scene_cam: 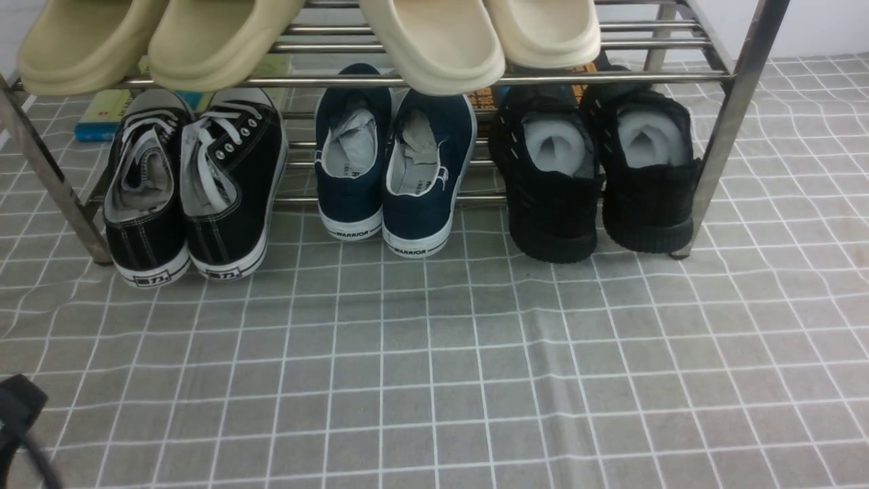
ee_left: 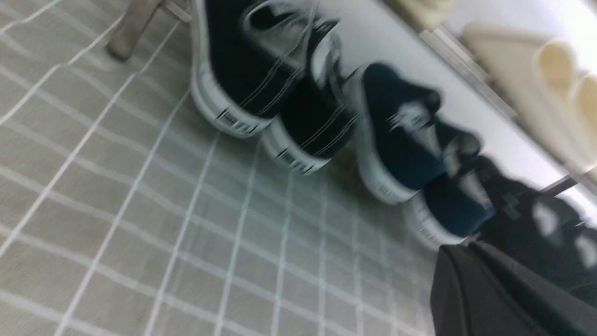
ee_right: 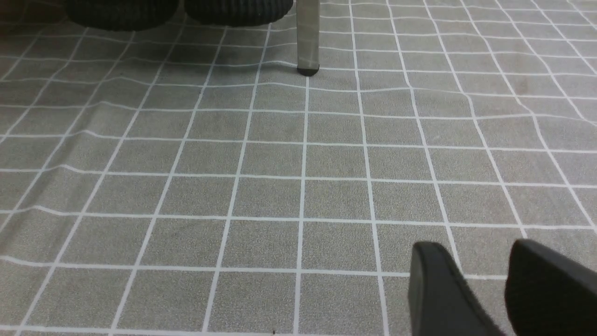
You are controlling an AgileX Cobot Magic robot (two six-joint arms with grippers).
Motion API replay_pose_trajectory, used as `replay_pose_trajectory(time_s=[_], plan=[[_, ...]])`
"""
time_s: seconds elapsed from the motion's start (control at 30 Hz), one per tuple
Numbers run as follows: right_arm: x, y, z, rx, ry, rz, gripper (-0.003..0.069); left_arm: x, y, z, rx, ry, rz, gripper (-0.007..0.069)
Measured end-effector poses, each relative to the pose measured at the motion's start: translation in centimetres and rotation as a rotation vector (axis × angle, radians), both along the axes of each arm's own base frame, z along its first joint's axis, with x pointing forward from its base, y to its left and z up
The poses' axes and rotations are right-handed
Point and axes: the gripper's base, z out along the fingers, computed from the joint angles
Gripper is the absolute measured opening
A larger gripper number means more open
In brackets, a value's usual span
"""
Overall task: Take the shoes off the shelf with your hand from the grey coffee tablecloth.
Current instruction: 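Grasp the leftmost shoe on the bottom shelf of the shoe rack with the left gripper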
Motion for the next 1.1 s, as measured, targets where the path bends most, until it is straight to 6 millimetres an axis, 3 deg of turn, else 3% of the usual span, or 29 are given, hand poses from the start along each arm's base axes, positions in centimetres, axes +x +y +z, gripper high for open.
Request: replay_pose_trajectory(time_s=[0.07,0.1,0.13,0.23,0.27,0.3,0.43,0.5,0.53,0.63,0.8,1.1], plan=[[0.0,0.0,0.0,0.000,0.000,0.000,0.0239,2.4,0.5,0.6,0.079,0.227,0.018,0.0002],[0.0,0.0,0.0,0.000,0.000,0.000,0.0239,2.5,0.5,0.7,0.083,0.246,0.021,0.0004],[0.0,0.0,0.0,0.000,0.000,0.000,0.0239,4.5,1.1,1.6,0.148,0.326,0.054,0.0016],[0.0,0.0,0.0,0.000,0.000,0.000,0.0239,8.1,2.1,3.2,0.226,0.367,0.129,0.0073],[0.0,0.0,0.0,0.000,0.000,0.000,0.0239,8.1,2.1,3.2,0.226,0.367,0.129,0.0078],[0.0,0.0,0.0,0.000,0.000,0.000,0.0239,10.4,2.6,3.9,0.241,0.376,0.176,0.0125],[0.0,0.0,0.0,0.000,0.000,0.000,0.0239,16.2,3.5,4.7,0.238,0.413,0.284,0.0311],[0.0,0.0,0.0,0.000,0.000,0.000,0.0239,17.3,3.6,4.9,0.233,0.415,0.306,0.0355],[0.0,0.0,0.0,0.000,0.000,0.000,0.0239,19.2,3.7,5.0,0.221,0.414,0.318,0.0426],[0.0,0.0,0.0,0.000,0.000,0.000,0.0239,22.1,3.6,4.6,0.199,0.425,0.316,0.0498],[0.0,0.0,0.0,0.000,0.000,0.000,0.0239,25.0,3.2,2.6,0.140,0.489,0.290,0.0532],[0.0,0.0,0.0,0.000,0.000,0.000,0.0239,26.8,2.7,-0.5,0.104,0.570,0.254,0.0535]])
